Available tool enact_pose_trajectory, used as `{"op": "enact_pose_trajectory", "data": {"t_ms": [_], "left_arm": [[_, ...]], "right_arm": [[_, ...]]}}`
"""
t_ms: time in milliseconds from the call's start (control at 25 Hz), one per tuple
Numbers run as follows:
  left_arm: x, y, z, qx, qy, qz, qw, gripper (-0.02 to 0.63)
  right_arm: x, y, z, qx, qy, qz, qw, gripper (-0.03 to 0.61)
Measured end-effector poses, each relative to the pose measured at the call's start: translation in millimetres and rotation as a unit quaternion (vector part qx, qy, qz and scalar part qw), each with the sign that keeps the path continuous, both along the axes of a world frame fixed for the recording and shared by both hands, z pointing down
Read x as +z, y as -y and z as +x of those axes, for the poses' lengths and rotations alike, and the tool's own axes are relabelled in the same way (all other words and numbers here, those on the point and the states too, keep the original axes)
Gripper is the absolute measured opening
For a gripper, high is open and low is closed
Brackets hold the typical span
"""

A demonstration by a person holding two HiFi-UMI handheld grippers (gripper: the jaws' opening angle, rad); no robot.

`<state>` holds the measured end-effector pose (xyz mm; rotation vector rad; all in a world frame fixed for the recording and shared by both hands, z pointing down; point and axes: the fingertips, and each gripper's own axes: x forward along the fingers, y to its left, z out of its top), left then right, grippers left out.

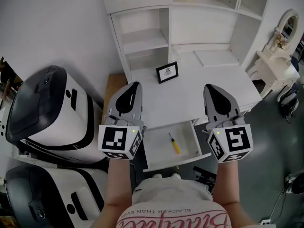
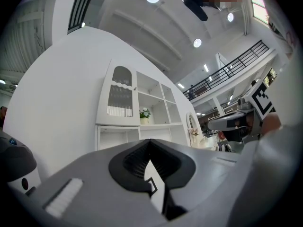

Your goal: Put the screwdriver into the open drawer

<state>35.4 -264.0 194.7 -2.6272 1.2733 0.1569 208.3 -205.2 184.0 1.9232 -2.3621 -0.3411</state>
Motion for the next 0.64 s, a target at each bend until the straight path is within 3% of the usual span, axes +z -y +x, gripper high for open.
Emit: {"op": "enact_pose_trajectory", "data": {"t_ms": [640], "left_arm": [[0.0, 0.6, -0.3, 0.0, 0.009, 0.004, 0.9999, 0.009]], "right_arm": [[2.4, 3.9, -2.7, 0.003, -0.003, -0.003, 1.0, 0.006]]}}
